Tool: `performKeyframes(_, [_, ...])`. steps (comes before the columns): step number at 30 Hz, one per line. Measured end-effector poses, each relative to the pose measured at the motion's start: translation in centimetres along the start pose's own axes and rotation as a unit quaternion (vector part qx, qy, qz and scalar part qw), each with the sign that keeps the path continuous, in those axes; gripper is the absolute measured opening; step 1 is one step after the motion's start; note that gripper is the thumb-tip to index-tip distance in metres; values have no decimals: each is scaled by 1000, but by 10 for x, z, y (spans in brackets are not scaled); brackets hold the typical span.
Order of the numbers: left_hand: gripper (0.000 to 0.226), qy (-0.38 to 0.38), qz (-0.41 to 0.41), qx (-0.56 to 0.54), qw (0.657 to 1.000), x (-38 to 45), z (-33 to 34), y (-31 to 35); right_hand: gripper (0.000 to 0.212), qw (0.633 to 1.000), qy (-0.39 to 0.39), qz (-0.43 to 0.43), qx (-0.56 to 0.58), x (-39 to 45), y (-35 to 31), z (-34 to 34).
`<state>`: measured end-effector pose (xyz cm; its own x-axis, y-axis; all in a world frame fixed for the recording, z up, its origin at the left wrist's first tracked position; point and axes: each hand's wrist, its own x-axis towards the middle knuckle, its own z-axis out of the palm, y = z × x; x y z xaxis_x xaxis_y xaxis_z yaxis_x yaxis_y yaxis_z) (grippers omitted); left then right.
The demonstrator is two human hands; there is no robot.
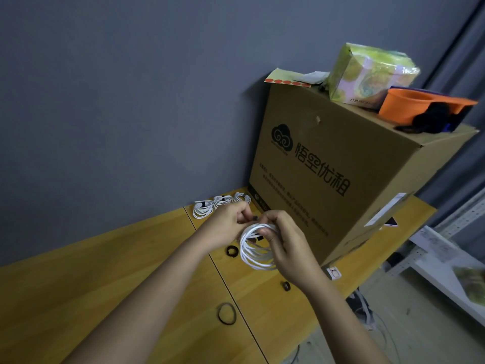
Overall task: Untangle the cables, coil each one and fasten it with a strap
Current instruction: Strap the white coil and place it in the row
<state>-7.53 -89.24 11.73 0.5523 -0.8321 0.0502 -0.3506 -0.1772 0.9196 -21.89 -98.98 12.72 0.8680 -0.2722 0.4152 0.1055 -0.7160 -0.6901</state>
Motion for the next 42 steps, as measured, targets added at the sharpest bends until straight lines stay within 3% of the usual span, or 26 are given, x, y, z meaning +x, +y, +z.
performKeyframes(9, [19,6,-26,-53,998,-3,0,0,6,996,-56,53,43,-10,-4,2])
performKeyframes(13, [12,-21,-21,-18,999,-12,0,4,5,994,-42,81,61,-11,-2,6])
performKeyframes(20, [5,-28,-22,-54,998,-19,4,-1,5,991,-18,115,62,-12,-2,12])
performKeyframes(29, [32,-102,-36,-86,990,-30,-7,-2,6,981,-14,151,118,-15,-9,14])
performKeyframes(32, [31,-126,-49,-106,985,-32,-9,-4,7,978,-4,171,121,-14,-7,15])
performKeyframes(37, [22,-87,-24,-94,991,-32,-6,-14,13,970,27,190,149,-14,-5,19])
performKeyframes(42, [18,-68,7,-72,995,-38,-3,-13,19,947,5,226,229,-10,-6,14])
